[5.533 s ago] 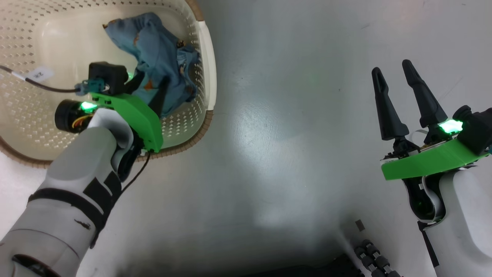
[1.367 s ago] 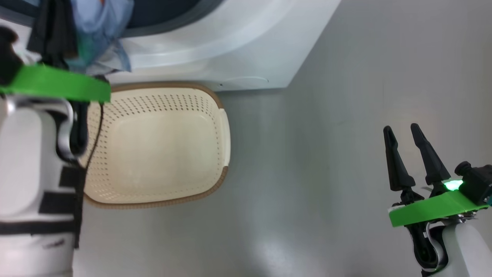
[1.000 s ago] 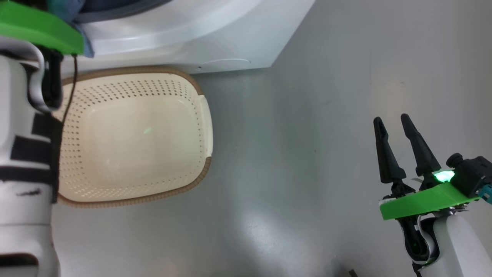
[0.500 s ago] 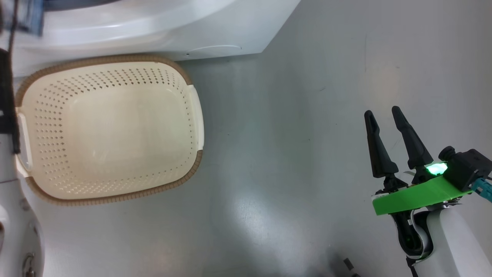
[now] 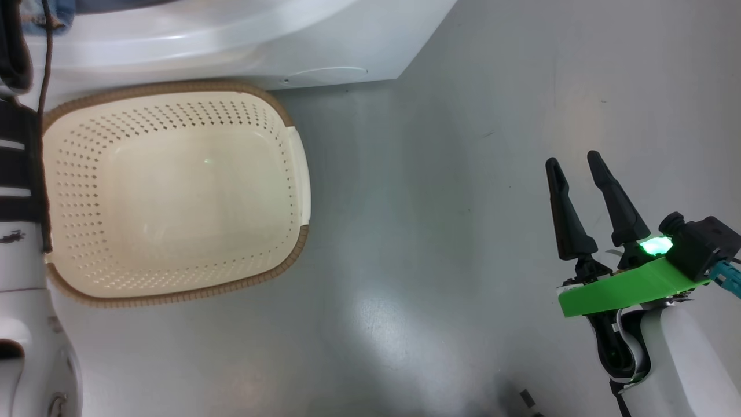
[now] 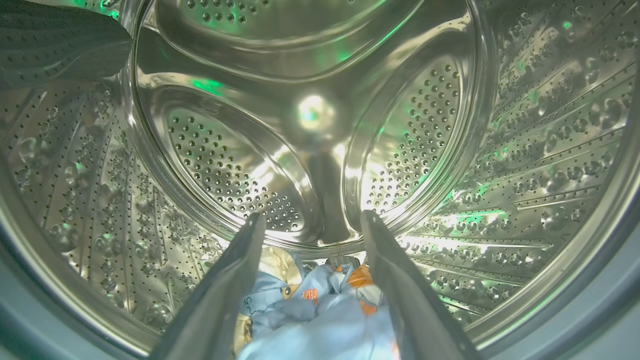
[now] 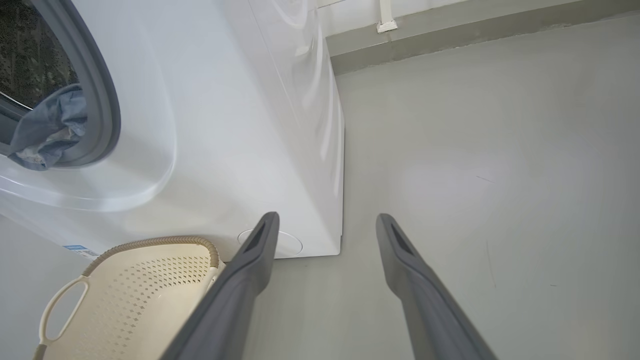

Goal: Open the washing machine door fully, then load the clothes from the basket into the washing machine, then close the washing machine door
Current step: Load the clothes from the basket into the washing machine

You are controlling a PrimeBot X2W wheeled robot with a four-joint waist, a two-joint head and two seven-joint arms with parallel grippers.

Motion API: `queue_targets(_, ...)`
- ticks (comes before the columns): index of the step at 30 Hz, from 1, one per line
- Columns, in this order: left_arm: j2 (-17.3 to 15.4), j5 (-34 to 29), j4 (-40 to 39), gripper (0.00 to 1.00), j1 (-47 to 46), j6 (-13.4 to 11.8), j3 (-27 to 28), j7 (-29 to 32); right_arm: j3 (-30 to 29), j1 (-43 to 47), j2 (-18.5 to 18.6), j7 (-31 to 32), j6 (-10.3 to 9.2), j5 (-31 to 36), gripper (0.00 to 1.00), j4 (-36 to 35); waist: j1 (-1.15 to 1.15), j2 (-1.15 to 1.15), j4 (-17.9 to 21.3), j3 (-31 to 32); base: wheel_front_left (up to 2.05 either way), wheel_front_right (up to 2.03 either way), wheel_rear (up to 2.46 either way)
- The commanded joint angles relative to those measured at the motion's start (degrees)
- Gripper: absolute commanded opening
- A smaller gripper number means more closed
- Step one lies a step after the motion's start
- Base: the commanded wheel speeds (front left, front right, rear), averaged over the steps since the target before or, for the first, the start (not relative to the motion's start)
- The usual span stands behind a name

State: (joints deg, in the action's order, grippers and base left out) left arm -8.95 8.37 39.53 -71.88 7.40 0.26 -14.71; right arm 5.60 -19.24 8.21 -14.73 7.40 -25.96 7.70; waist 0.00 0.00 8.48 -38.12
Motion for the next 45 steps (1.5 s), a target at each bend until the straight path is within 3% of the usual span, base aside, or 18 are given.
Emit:
queue_targets(1,-2.1,0.0,-1.1,1.00,0.7,0.1,0.7,-0.3,1.1,0.9,0.5,-0.3,0.09,-1.1,1.00,-1.3,0.00,0.00,-0.3,0.0,0.00,0.00,0.00)
queue_targets(20,0.7,2.3,-4.5,1.00,10.9,0.1,-0.2,-0.3,0.2,1.3,1.8,-0.3,0.09,-0.7,1.00,-1.6,0.00,0.00,-3.0,2.5,0.00,0.00,0.00)
queue_targets(45,4.7,1.4,-24.3,1.00,43.4,0.1,2.5,-0.3,-3.2,4.0,4.7,-0.3,0.09,0.6,1.00,-2.4,0.00,0.00,-9.3,5.0,0.00,0.00,0.00)
